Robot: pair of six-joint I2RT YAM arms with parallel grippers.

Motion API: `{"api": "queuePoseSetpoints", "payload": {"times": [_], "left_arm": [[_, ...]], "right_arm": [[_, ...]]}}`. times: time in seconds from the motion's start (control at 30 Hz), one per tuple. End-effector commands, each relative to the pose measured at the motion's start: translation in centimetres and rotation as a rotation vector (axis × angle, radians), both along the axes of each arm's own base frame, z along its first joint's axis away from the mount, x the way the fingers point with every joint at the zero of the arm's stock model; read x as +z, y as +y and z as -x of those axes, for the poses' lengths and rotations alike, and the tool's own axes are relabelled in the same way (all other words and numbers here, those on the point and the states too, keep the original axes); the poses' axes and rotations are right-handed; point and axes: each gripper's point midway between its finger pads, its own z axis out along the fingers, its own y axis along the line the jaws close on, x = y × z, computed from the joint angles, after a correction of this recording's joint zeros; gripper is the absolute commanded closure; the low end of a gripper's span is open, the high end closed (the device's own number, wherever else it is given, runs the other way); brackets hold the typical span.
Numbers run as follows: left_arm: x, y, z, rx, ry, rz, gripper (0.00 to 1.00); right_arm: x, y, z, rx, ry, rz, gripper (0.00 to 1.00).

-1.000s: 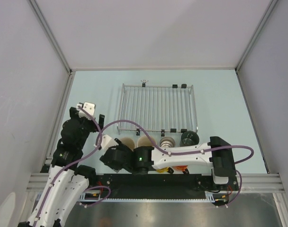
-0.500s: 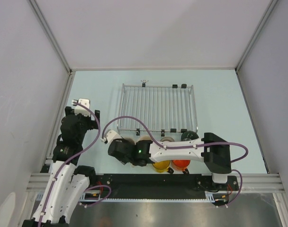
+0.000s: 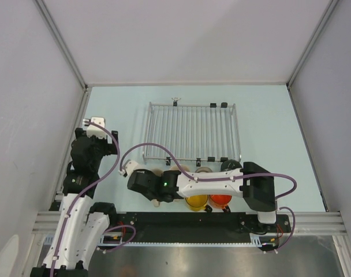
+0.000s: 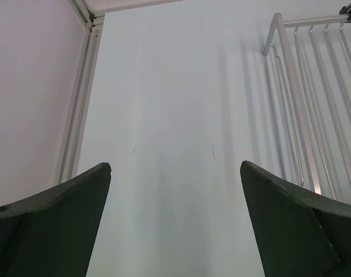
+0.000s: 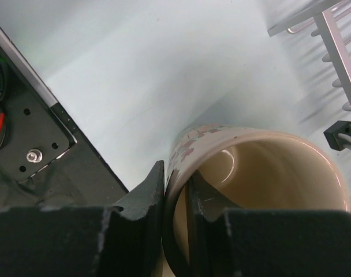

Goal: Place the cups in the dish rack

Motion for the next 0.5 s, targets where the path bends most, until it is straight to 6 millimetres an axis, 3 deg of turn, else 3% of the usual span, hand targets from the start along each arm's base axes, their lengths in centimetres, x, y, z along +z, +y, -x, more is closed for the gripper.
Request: {"api": "queuePoseSetpoints", "payload": {"times": [0.0,0.03,0.07,0.1,0.13,0.17,0.2,0.23,0.27,0.3,0.33,0.37,0.4,0.43,0.47], "left_arm": [[3.9,0.3,-0.6,0.010,-0.102,0.040,0.00],[4.5,0.0,-0.8,-0.009,-0.110,0.054,0.00],[4.8,-0.1,-0.9,-0.013,-0.109,0.063,0.00],[5.2,0.2,-1.2,-0.015,-0.092,0.076,0.00],[5.5,-0.8,-1.3,-0.071,-0.083,0.111,0.00],[5.7,-0.8,-1.4,-0.086,-0.068,0.135,0.00],[6.4,-1.2,-1.5,-0.112,-0.058,0.155,0.00],[6.7,-1.6,-1.5,-0.140,-0.052,0.177,0.00],[7.3,-3.0,-1.3,-0.232,-0.047,0.206,0.00],[8.1,-3.7,-0.9,-0.272,-0.042,0.219,0.00],[8.3,-4.4,-0.8,-0.319,-0.029,0.228,0.00],[8.8,-5.7,-0.2,-0.398,-0.029,0.246,0.00],[9.4,-6.4,0.2,-0.444,-0.028,0.253,0.00],[9.5,-7.0,0.5,-0.482,-0.023,0.260,0.00],[9.7,-7.6,0.8,-0.518,-0.021,0.269,0.00]], "right_arm": [[10.9,0.8,-1.3,-0.006,-0.066,-0.240,1.00],[12.3,0.2,-2.1,-0.019,-0.075,-0.273,1.00],[16.5,-0.6,-2.4,-0.022,-0.096,-0.384,1.00],[16.9,-1.5,-2.8,-0.022,-0.098,-0.413,1.00],[18.8,-2.2,-2.8,0.000,-0.089,-0.489,1.00],[24.6,-4.2,-3.8,-0.002,-0.134,-0.685,1.00],[24.1,-5.9,-4.2,0.008,-0.136,-0.730,1.00],[25.3,-7.0,-3.3,0.079,-0.112,-0.823,1.00],[29.5,-9.4,-5.9,0.037,-0.190,-1.009,1.00],[33.8,-13.5,-4.7,0.047,-0.202,-1.184,1.00],[31.9,-14.4,-4.6,0.068,-0.156,-1.208,1.00],[34.2,-18.0,-7.0,0.015,-0.248,-1.303,1.00],[35.3,-20.1,-6.5,0.025,-0.267,-1.359,1.00],[34.5,-20.8,-6.5,0.031,-0.180,-1.394,1.00],[35.2,-21.9,-6.6,0.040,-0.200,-1.437,1.00]]}}
